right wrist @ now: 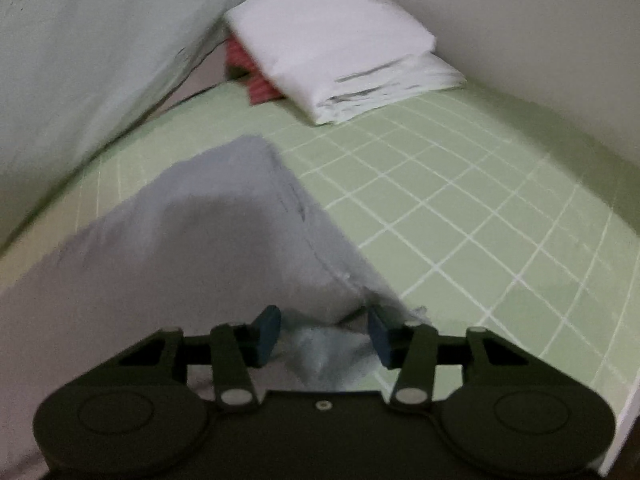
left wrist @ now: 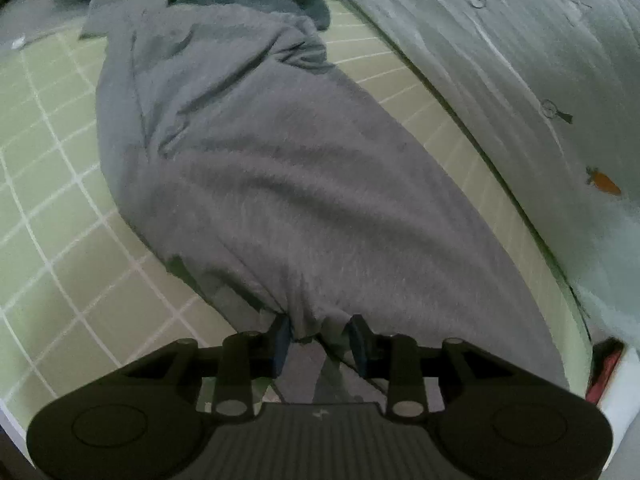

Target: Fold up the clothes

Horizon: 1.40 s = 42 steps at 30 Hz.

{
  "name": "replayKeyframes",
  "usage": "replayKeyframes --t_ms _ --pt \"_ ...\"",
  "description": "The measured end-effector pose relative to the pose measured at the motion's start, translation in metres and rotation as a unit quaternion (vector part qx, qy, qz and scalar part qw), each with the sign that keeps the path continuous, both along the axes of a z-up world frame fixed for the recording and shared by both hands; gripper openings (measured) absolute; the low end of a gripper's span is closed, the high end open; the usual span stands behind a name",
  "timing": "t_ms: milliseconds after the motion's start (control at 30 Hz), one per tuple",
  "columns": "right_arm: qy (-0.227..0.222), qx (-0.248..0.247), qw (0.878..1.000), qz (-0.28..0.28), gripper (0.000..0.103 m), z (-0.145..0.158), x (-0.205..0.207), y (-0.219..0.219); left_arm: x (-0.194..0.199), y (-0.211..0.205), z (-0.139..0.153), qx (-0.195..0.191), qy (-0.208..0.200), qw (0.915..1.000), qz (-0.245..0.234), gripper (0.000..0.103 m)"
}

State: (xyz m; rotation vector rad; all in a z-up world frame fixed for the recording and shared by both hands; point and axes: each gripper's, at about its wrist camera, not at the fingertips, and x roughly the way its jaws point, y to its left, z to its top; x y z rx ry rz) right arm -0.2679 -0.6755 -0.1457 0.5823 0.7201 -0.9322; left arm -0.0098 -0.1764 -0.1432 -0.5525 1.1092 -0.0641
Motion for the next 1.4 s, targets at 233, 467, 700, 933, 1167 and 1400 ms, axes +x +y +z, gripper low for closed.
replayKeyframes --t_ms 233,467,700,933,1167,1400 --pt "-0.022 -0.009 1.0 -0.011 0.002 0.005 -0.004 -0.013 0.009 -0.002 -0.005 -0.01 0.016 0.9997 0.012 0.035" --pt "-0.053 -0.037 0.998 -0.007 0.001 0.032 -0.016 -0.009 0.011 -0.002 -0.006 -0.017 0.028 0.9994 0.006 0.04" --pt "-0.071 -0.036 0.997 -0.018 0.001 0.039 -0.019 -0.014 0.013 0.005 -0.005 -0.072 0.033 0.9966 0.026 0.043" --pt "-0.078 -0.027 0.996 -0.025 0.001 0.036 -0.018 -0.016 0.015 0.004 -0.014 -0.105 0.056 0.9917 0.049 0.05" --pt "-0.081 -0.03 0.996 -0.019 0.001 0.038 -0.019 -0.02 0.015 0.007 -0.014 -0.096 0.067 0.9901 0.078 0.0" --pt "-0.082 -0.088 0.993 0.001 0.001 0.07 -0.032 -0.016 -0.013 0.024 0.034 -0.102 -0.019 0.993 0.056 0.0"
